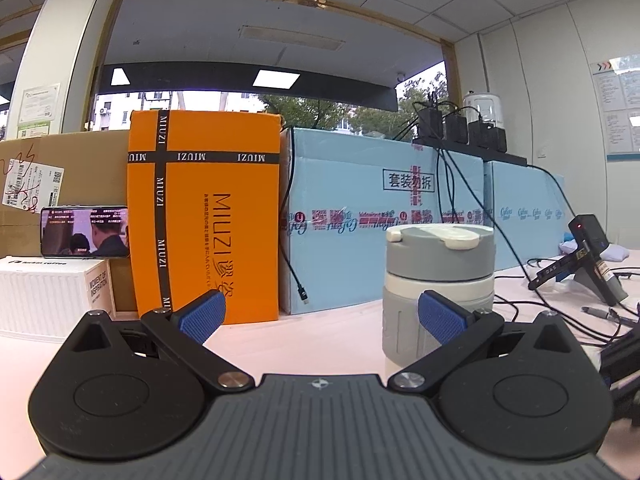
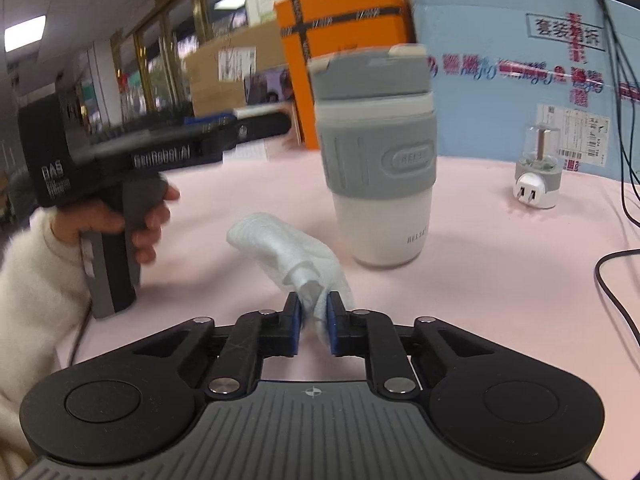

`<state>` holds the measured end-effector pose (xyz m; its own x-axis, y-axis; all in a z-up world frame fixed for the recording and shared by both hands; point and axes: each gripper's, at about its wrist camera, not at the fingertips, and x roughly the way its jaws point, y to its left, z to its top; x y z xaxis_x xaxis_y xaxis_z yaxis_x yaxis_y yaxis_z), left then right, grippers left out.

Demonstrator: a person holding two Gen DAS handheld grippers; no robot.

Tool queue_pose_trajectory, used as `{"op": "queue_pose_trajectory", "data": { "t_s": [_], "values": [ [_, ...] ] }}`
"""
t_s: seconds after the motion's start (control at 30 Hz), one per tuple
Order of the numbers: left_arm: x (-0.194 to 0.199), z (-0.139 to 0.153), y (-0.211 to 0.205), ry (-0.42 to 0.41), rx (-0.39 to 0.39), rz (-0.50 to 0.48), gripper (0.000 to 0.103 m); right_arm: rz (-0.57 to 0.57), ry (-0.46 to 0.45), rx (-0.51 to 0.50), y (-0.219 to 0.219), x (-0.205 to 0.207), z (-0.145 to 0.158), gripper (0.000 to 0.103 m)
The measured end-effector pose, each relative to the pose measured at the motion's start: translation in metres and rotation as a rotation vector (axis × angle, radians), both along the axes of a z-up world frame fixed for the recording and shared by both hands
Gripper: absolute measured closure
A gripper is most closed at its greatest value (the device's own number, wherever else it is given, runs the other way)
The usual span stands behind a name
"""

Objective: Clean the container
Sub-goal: 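Grasp the white tissue with the right gripper while the left gripper approaches the mug, then wipe the mug lid with the tissue in the right gripper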

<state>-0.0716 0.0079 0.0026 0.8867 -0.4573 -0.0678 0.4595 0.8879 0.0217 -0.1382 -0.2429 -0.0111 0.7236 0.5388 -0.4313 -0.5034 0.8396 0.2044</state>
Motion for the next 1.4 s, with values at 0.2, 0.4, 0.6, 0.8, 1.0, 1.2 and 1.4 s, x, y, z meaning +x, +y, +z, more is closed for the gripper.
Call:
{"op": "queue_pose_trajectory", "data": {
  "t_s": [0.2, 0.4, 0.6, 0.8, 1.0, 1.2, 1.4],
  "values": [
    [-0.004, 0.001, -0.004, -0.024, 0.001, -0.054, 0.000, -0.074, -0.153, 0.164, -0.026, -0.020, 0.032, 0.091],
    [-0.006, 0.007, -0.030, -0.047, 0.113, -0.116, 0.000, -0.130, -0.232, 0.265, -0.041, -0.011, 0.065, 0.091],
    [0.002, 0.012, -0.060, -0.057, 0.255, -0.160, 0.000, -0.136, -0.176, 0.275, -0.038, 0.019, 0.080, 0.091],
    [0.010, 0.003, -0.077, -0.082, 0.198, -0.139, 0.000, -0.125, -0.134, 0.189, -0.018, 0.039, 0.086, 0.091],
    [0.009, -0.005, -0.077, -0.154, 0.147, -0.091, 0.000, -0.178, -0.131, 0.116, -0.002, 0.047, 0.094, 0.091],
    [0.009, -0.008, -0.073, -0.171, 0.113, -0.106, 0.012, -0.224, -0.139, 0.072, 0.008, 0.053, 0.098, 0.077],
    [0.004, 0.000, -0.069, -0.165, 0.105, -0.148, 0.024, -0.249, -0.158, 0.107, 0.007, 0.059, 0.102, 0.071]
  ]
}}
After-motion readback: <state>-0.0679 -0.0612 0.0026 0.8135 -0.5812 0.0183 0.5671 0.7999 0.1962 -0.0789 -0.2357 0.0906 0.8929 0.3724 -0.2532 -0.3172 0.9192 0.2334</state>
